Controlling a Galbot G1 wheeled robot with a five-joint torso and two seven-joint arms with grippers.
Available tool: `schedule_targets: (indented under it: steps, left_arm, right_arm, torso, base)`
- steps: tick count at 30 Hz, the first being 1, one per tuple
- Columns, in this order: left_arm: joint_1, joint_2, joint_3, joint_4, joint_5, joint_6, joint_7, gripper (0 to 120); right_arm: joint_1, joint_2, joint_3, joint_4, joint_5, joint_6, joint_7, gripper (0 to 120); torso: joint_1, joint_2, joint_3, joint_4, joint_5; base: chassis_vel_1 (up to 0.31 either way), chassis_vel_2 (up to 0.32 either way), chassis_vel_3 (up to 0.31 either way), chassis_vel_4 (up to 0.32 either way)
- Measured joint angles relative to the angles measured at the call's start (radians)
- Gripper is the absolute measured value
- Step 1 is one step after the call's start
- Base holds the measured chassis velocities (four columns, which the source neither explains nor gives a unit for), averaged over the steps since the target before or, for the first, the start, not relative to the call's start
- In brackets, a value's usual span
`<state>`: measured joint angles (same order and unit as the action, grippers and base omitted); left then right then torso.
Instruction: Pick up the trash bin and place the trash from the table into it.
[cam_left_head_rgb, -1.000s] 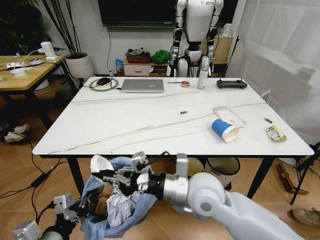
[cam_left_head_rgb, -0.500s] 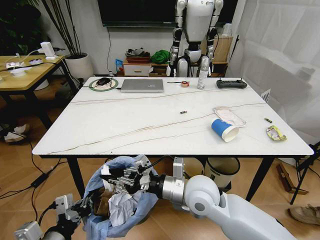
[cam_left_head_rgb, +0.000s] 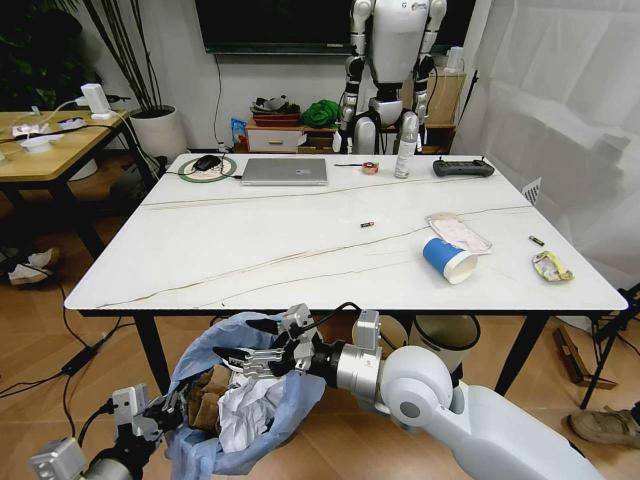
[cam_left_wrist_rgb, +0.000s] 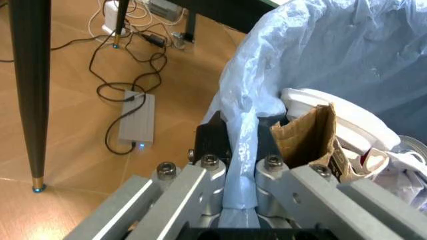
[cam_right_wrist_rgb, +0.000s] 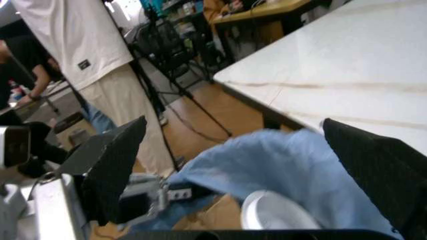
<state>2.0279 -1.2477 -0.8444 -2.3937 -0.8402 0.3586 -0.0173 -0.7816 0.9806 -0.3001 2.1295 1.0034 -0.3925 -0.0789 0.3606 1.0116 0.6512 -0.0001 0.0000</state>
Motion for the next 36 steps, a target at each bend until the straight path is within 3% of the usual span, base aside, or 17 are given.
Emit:
schedule_targets:
  steps: [6, 10, 16, 20, 26, 36]
  left_arm:
    - [0.002, -0.004, 0.004, 0.01, 0.01, 0.0, 0.001, 0]
    - [0.0, -0.004, 0.005, 0.011, 0.012, -0.001, 0.003, 0]
    - [0.002, -0.011, 0.004, 0.009, 0.017, -0.001, 0.003, 0]
    - [0.004, -0.019, 0.004, 0.006, 0.021, -0.001, 0.004, 0]
    - [0.007, -0.033, 0.003, 0.001, 0.03, -0.002, 0.005, 0]
    - [0.018, -0.045, 0.001, -0.008, 0.038, -0.004, 0.007, 0]
  right_arm:
    - [0.044, 0.034, 0.088, -0.021, -0.036, -0.021, 0.094, 100]
    - [0.111, 0.079, 0.207, -0.182, -0.063, -0.082, 0.221, 100]
    - [0.167, 0.116, 0.293, -0.334, -0.082, -0.061, 0.24, 100]
    - [0.194, 0.137, 0.317, -0.396, -0.16, -0.081, 0.234, 100]
    - [0.23, 0.239, 0.319, -0.522, -0.307, -0.148, 0.331, 100]
    - [0.241, 0.314, 0.319, -0.636, -0.398, -0.168, 0.435, 100]
  torso:
    - [0.0, 0.0, 0.0, 0.0002, 0.0]
    - [0.0, 0.0, 0.0, 0.0, 0.0002]
    - [0.0, 0.0, 0.0, 0.0002, 0.0001]
    - [0.0, 0.0, 0.0, -0.0001, -0.0001]
    - [0.0, 0.0, 0.0, 0.0003, 0.0]
    - [0.0, 0.0, 0.0, 0.0002, 0.0]
  base:
    - [0.0, 0.0, 0.0, 0.0]
    - [0.0, 0.0, 0.0, 0.0]
    - [0.0, 0.0, 0.0, 0.0]
    - [0.0, 0.0, 0.0, 0.0]
    - [0.0, 0.0, 0.0, 0.0]
    - [0.0, 0.0, 0.0, 0.0]
